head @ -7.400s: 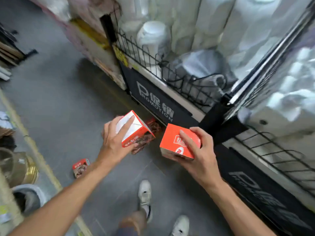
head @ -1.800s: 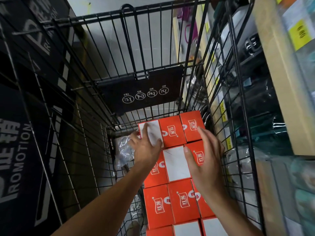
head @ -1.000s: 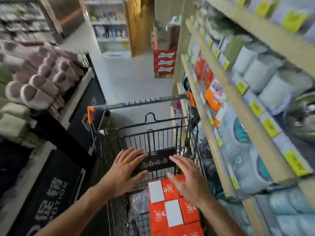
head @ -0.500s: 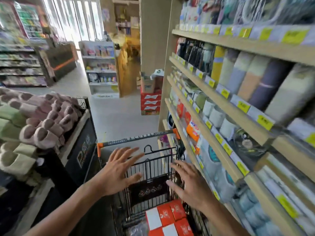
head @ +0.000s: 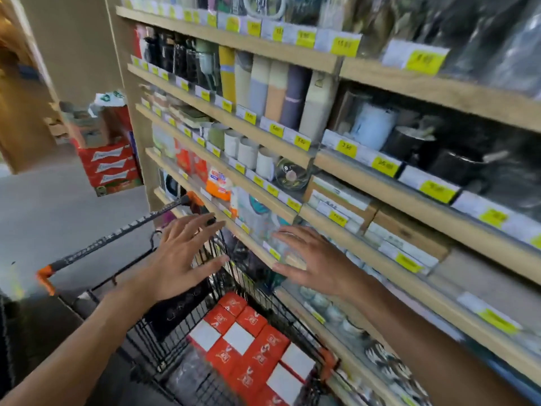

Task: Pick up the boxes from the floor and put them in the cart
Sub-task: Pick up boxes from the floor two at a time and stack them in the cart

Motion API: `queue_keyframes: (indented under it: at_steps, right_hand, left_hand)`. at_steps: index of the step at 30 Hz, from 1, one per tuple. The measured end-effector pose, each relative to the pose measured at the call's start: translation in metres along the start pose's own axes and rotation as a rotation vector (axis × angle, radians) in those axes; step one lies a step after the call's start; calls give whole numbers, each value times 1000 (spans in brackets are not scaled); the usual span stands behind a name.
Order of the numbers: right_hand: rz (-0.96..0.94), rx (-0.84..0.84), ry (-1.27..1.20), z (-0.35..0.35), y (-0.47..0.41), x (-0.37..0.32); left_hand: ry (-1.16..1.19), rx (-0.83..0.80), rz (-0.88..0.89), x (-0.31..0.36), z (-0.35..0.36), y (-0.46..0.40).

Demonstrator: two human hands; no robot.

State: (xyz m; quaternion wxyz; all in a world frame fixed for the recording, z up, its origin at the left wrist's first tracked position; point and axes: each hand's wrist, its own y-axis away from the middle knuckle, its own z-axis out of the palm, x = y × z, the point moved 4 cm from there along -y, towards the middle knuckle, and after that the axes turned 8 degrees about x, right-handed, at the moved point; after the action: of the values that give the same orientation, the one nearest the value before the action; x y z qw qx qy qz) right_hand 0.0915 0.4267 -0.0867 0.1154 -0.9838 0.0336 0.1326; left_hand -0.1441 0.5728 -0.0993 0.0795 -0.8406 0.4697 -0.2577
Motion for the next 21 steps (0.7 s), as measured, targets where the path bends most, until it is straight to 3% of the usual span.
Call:
queue_keyframes:
  at_steps: [10, 21]
  right_hand:
    - [266, 92, 98, -65, 159, 52]
    - [712, 209, 108, -141, 467, 88]
  left_hand:
    - [158, -182, 424, 144, 66, -33]
    - [228, -377, 802, 415, 156, 20]
